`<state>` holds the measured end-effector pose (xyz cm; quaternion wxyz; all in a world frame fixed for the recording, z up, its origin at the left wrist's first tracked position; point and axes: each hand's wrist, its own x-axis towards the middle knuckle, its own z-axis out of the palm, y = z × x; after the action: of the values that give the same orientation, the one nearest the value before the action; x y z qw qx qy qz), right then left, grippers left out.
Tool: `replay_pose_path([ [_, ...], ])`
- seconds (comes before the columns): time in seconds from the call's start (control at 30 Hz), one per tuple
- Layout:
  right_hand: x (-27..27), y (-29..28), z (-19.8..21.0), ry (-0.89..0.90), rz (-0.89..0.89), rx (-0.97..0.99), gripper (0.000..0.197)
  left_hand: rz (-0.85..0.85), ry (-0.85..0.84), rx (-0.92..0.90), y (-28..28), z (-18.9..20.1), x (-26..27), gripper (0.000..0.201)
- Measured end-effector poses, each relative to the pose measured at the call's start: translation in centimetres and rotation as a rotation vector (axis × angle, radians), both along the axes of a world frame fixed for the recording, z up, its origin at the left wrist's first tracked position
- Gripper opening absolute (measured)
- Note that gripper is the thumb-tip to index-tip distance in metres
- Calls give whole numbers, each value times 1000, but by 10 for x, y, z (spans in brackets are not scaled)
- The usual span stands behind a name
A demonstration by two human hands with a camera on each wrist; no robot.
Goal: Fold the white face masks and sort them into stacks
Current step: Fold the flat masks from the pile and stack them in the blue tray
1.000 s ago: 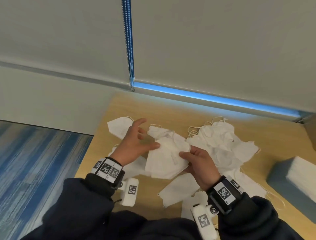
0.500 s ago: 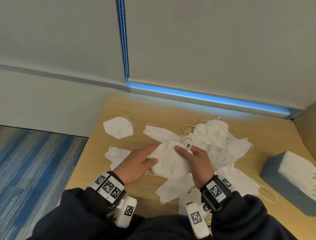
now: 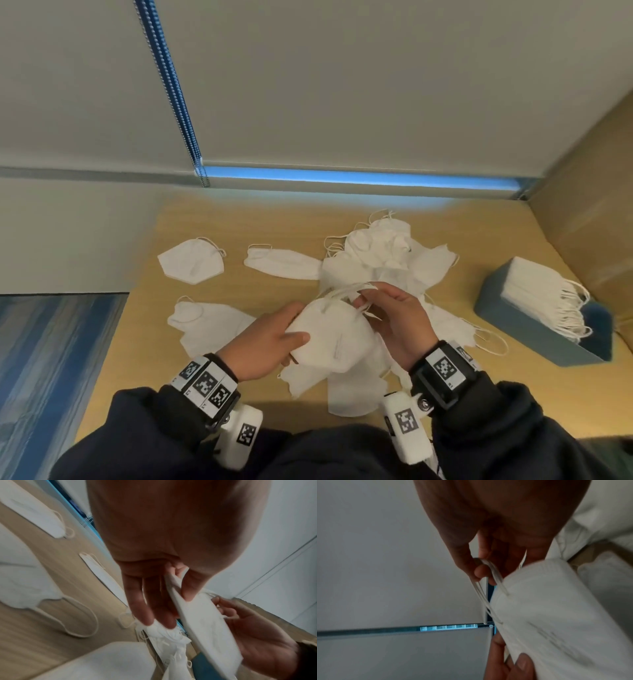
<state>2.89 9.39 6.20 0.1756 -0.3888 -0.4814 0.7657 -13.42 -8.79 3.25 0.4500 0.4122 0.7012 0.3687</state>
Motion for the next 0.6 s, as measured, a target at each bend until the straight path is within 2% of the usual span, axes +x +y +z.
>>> replay_pose_path([
  [0.13, 29, 34, 13, -42, 89, -181, 16, -19, 32, 48, 26, -5, 16, 24],
  [0.23, 53, 60, 15, -125, 191, -121, 19, -62, 6, 74, 52, -1, 33, 31],
  [0.3, 74, 82, 18, -200, 236, -66, 11, -137, 33, 69, 71, -2, 45, 31],
  [0.37, 97, 112, 16, -243, 165, -14, 11, -209, 91, 43, 82, -3, 50, 28],
  [0.47, 141, 167, 8, -275, -119, 45, 27, -237, 129, 64, 109, 2, 62, 21],
  [0.53, 159, 184, 4, -271, -96, 132, 22, -246, 164, 95, 139, 10, 79, 16],
  [0.6, 168, 189, 2, -220, -11, 181, 14, -175, 44, 71, 173, 11, 102, 14],
])
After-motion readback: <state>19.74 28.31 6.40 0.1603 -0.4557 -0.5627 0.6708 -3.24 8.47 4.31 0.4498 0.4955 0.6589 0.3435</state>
